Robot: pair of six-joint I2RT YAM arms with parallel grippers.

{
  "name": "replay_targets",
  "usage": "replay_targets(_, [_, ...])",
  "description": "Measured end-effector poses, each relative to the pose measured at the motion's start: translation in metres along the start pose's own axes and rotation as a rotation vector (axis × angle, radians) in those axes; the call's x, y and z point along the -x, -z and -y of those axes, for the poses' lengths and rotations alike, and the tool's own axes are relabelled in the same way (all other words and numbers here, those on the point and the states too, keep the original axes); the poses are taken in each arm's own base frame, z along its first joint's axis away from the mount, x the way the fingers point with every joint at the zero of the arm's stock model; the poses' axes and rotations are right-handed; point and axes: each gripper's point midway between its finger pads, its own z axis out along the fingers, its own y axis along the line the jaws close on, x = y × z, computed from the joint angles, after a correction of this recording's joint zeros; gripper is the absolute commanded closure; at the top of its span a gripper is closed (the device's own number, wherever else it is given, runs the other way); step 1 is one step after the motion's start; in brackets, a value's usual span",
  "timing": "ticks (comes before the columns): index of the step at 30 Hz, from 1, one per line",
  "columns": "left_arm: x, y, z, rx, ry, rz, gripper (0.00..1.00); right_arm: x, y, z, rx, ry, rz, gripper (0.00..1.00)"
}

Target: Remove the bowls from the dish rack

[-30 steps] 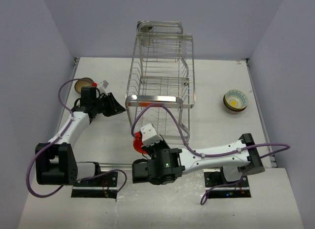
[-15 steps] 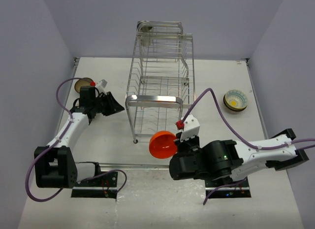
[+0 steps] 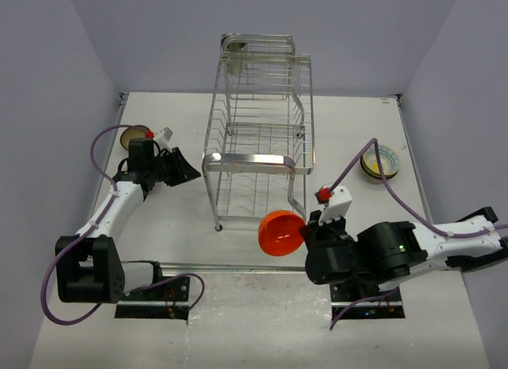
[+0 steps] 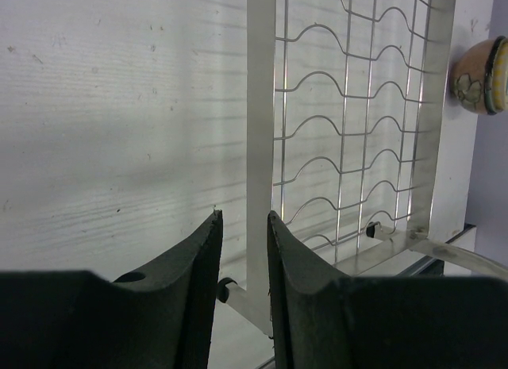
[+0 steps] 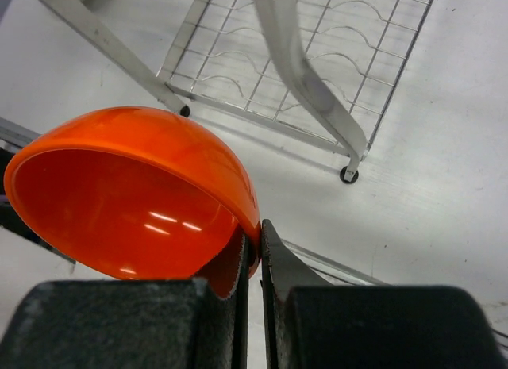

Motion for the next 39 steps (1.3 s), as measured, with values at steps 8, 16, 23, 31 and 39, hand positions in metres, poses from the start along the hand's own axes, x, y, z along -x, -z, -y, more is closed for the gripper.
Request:
replay_targets(8, [0.000, 0.000, 0.000, -0.002, -0.001, 0.000, 0.70, 0.014, 0.002, 0.057, -0.030, -0.154, 0.053, 1.00])
replay_targets(16, [0.000, -0.001, 0.000, -0.004, -0.001, 0.001, 0.70, 0.033, 0.004, 0.102, -0.114, -0.258, 0.126, 1.00])
replay_targets(23, [0.000, -0.003, 0.000, -0.011, -0.006, 0.008, 0.70, 0.046, 0.004, 0.135, -0.249, -0.311, 0.198, 1.00])
replay_targets(31, [-0.002, -0.001, -0.001, -0.011, -0.007, 0.009, 0.70, 0.042, -0.002, 0.193, -0.556, -0.347, 0.259, 1.00])
replay_targets(39, [0.000, 0.002, 0.003, -0.018, -0.017, 0.023, 0.70, 0.018, -0.038, 0.234, -0.730, -0.259, 0.167, 1.00])
